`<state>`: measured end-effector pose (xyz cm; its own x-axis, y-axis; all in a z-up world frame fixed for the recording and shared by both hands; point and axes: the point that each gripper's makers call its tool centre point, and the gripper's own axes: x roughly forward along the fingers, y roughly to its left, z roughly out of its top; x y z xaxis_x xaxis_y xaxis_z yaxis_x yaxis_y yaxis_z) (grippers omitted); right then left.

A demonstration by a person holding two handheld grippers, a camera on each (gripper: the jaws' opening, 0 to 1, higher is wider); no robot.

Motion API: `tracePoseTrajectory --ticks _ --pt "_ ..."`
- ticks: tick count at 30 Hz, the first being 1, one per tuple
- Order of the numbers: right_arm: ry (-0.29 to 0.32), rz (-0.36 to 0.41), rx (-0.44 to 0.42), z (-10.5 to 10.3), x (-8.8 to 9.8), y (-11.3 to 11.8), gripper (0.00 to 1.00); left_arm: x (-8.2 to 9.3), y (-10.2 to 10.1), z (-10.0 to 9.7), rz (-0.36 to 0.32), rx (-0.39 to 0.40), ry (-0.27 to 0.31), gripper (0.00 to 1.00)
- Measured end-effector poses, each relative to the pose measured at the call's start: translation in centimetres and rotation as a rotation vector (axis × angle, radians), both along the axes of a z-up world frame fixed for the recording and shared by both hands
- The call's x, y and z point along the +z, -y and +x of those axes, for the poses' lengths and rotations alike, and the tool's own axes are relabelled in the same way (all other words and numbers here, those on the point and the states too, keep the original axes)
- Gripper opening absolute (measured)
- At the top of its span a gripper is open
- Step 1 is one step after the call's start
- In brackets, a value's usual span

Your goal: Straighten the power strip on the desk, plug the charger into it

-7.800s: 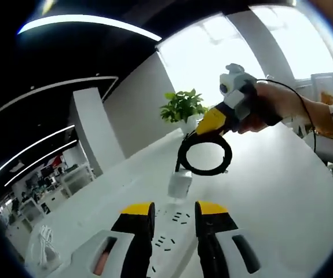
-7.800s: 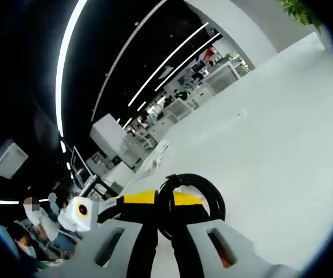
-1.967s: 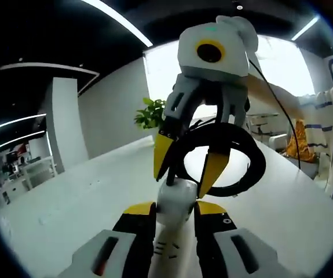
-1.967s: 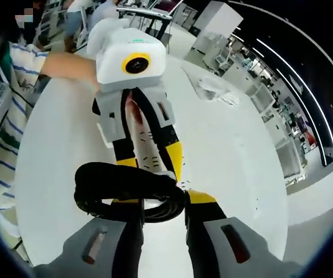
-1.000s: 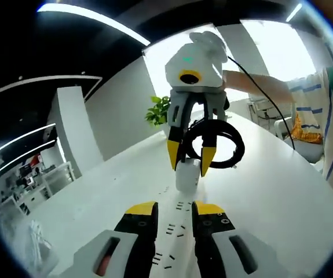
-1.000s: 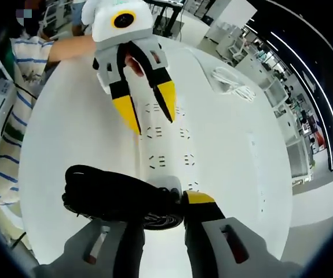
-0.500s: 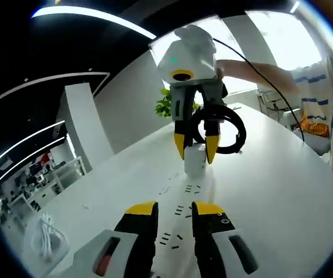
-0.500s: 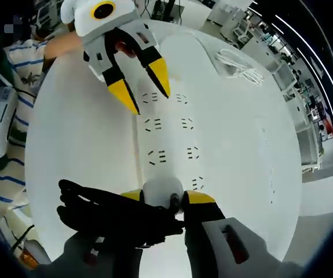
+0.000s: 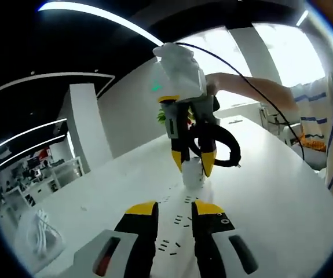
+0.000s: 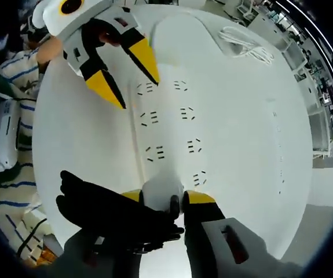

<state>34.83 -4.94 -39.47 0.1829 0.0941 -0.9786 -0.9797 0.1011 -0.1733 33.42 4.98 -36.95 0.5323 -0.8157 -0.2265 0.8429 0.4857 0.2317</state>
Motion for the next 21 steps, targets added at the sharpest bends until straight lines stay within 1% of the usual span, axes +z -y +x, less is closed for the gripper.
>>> tracePoseTrajectory --ticks 2,4,5,7,10,12,16,19,21 --pt "0.003 0.006 0.001 0.04 0.07 0.26 0.24 0.09 -0.25 0.07 -0.003 0.007 -0.001 0.24" --pt "-0.011 0.051 -0.009 0.13 0.10 0.36 0.24 0.06 -0.34 0.07 -0.008 0.012 -0.008 0.25" --pt "-0.015 0.069 -0.005 0.13 0.08 0.43 0.24 -0.01 -0.40 0.09 -0.005 0.015 -0.010 0.26" --pt "-0.015 0.079 -0.004 0.15 0.06 0.43 0.24 -0.16 -0.57 0.25 0.017 0.026 0.000 0.26" --pt "-0.015 0.052 -0.007 0.26 -0.01 0.20 0.24 -0.06 -0.60 0.13 0.036 0.027 0.013 0.29" --pt "-0.011 0.014 -0.006 0.17 -0.13 0.11 0.24 0.11 -0.57 -0.01 0.039 0.026 0.020 0.30" --pt "0.009 -0.027 -0.007 -0.03 -0.28 0.04 0.24 0.24 -0.47 -0.08 0.039 0.025 0.026 0.30" --pt "0.020 -0.018 -0.008 -0.04 -0.23 0.33 0.24 0.12 -0.27 -0.26 0.024 0.018 0.005 0.30" --pt "0.026 0.027 0.008 -0.07 -0.26 0.39 0.24 0.12 -0.27 -0.32 0.013 0.014 -0.006 0.30"
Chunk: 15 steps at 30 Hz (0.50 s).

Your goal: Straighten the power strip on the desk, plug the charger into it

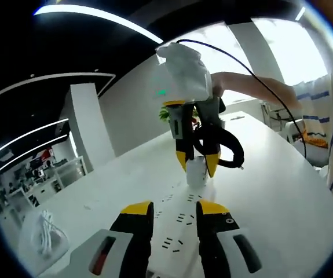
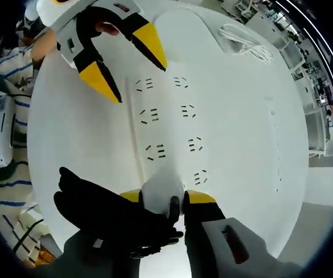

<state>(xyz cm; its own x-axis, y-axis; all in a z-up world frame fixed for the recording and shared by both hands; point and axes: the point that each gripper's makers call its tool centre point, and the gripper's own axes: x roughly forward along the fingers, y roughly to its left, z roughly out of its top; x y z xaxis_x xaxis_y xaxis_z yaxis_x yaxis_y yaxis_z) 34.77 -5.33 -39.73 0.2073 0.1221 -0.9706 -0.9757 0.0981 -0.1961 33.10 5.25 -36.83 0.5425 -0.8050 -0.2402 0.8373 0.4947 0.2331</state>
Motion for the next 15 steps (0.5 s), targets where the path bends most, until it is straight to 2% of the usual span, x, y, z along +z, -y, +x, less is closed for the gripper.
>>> tracePoseTrajectory --ticks 1,6,8,10,11,12,15 --pt "-0.006 0.027 -0.010 0.06 0.05 0.12 0.24 -0.03 -0.02 -0.05 -0.007 -0.001 -0.008 0.30" --pt "-0.025 0.040 -0.013 0.18 -0.01 0.09 0.24 0.08 0.08 -0.09 -0.037 -0.004 -0.026 0.30" --pt "-0.012 -0.022 -0.005 0.15 -0.04 0.08 0.24 -0.06 0.02 0.07 -0.037 0.002 -0.030 0.30" --pt "0.044 -0.150 0.007 0.11 -0.08 0.06 0.24 -0.19 0.03 0.08 -0.040 0.002 -0.042 0.29" --pt "0.072 -0.174 0.008 0.24 -0.15 -0.14 0.24 -0.20 0.06 0.05 -0.042 -0.001 -0.044 0.28" --pt "0.093 -0.180 0.010 0.42 -0.19 -0.38 0.24 -0.18 0.10 0.04 -0.046 -0.002 -0.048 0.28" --pt "0.070 -0.118 0.002 0.63 -0.21 -0.61 0.24 -0.21 0.14 -0.05 -0.044 -0.004 -0.047 0.29"
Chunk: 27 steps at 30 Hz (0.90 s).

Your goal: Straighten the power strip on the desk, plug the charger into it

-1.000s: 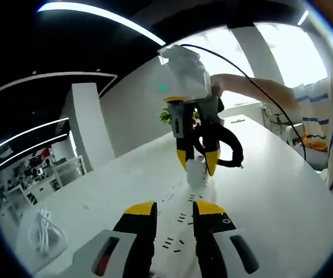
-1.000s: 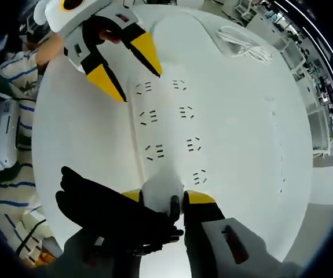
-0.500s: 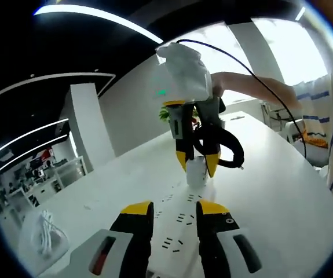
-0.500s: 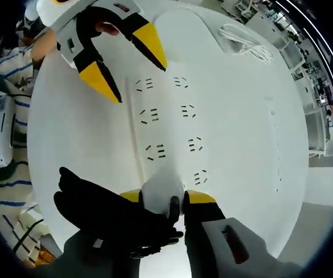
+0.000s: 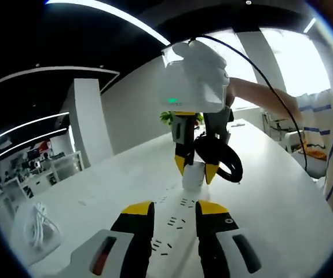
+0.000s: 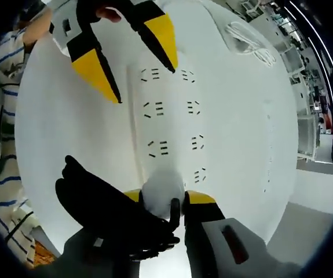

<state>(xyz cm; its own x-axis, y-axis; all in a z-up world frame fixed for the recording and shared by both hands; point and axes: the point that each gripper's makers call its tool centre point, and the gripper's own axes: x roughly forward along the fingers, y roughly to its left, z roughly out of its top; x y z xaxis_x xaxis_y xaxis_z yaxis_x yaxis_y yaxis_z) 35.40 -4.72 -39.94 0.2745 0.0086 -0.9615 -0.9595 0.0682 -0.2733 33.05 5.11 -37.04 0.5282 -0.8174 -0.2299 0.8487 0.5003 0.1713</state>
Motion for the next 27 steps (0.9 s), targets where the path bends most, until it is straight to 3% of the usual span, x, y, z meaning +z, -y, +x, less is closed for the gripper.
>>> tracePoseTrajectory --ticks 7,9,11,12,15,17,20,23,25,27 --pt "-0.057 0.129 -0.007 0.2 0.1 0.5 0.24 -0.1 0.0 0.0 0.005 0.001 -0.002 0.29" --pt "-0.067 0.117 -0.018 0.2 -0.1 0.3 0.24 -0.2 0.1 0.1 0.007 -0.001 -0.005 0.29" --pt "-0.065 0.063 -0.023 0.1 -0.1 0.2 0.24 -0.2 0.2 0.1 0.004 -0.004 -0.008 0.29" --pt "-0.057 -0.011 -0.024 0.1 -0.1 0.2 0.24 -0.3 0.3 0.1 0.003 -0.008 -0.011 0.29" --pt "-0.048 -0.085 -0.028 0.1 -0.3 0.1 0.24 -0.6 0.5 -0.1 0.010 -0.012 -0.015 0.29" --pt "-0.051 -0.066 -0.025 0.1 -0.3 0.2 0.24 -0.7 0.6 -0.1 0.022 -0.014 -0.012 0.29" --pt "-0.071 0.059 -0.033 0.1 -0.4 0.2 0.24 -0.8 0.6 -0.2 0.025 -0.016 -0.014 0.29" --pt "-0.073 0.124 -0.017 0.1 -0.3 0.5 0.24 -1.1 0.7 -0.1 0.031 -0.015 -0.018 0.29" --pt "-0.069 0.115 -0.020 0.0 -0.4 0.3 0.24 -1.2 0.7 -0.1 0.034 -0.016 -0.022 0.29" --pt "-0.061 0.043 -0.019 0.1 -0.4 0.4 0.24 -1.3 0.8 -0.1 0.038 -0.016 -0.025 0.29"
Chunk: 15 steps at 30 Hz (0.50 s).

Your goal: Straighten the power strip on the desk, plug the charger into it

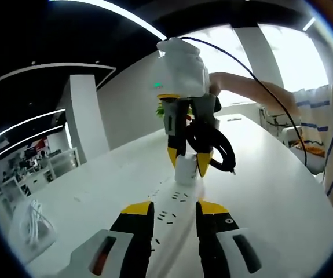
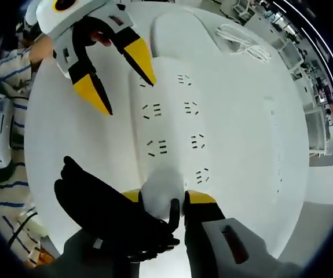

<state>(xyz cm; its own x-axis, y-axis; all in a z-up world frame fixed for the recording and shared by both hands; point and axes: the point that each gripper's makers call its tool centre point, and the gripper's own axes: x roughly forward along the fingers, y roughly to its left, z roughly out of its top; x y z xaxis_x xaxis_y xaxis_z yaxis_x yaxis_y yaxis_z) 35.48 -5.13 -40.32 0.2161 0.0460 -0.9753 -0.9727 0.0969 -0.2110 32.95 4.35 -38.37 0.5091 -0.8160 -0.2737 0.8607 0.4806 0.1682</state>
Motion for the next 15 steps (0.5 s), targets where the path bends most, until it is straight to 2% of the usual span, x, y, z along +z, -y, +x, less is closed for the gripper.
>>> tracePoseTrajectory --ticks 2,5,8,11,13,15 --pt "-0.002 -0.065 -0.009 0.04 -0.05 0.07 0.24 0.00 -0.05 0.07 0.003 0.004 0.001 0.29" --pt "0.000 -0.076 -0.008 0.10 -0.11 -0.01 0.25 0.12 -0.13 0.13 -0.004 0.008 -0.002 0.29" --pt "-0.005 -0.028 -0.015 0.12 -0.07 0.01 0.25 0.22 -0.22 0.16 -0.008 0.011 -0.003 0.29" --pt "-0.020 0.052 -0.021 0.19 -0.08 -0.07 0.25 0.17 -0.25 0.18 -0.013 0.012 -0.010 0.29" --pt "-0.009 0.055 -0.014 0.16 -0.13 -0.14 0.25 0.13 -0.26 0.18 -0.011 0.013 -0.012 0.29" --pt "0.004 0.023 -0.008 0.30 -0.17 -0.18 0.25 0.19 -0.25 0.13 -0.012 0.011 -0.010 0.29"
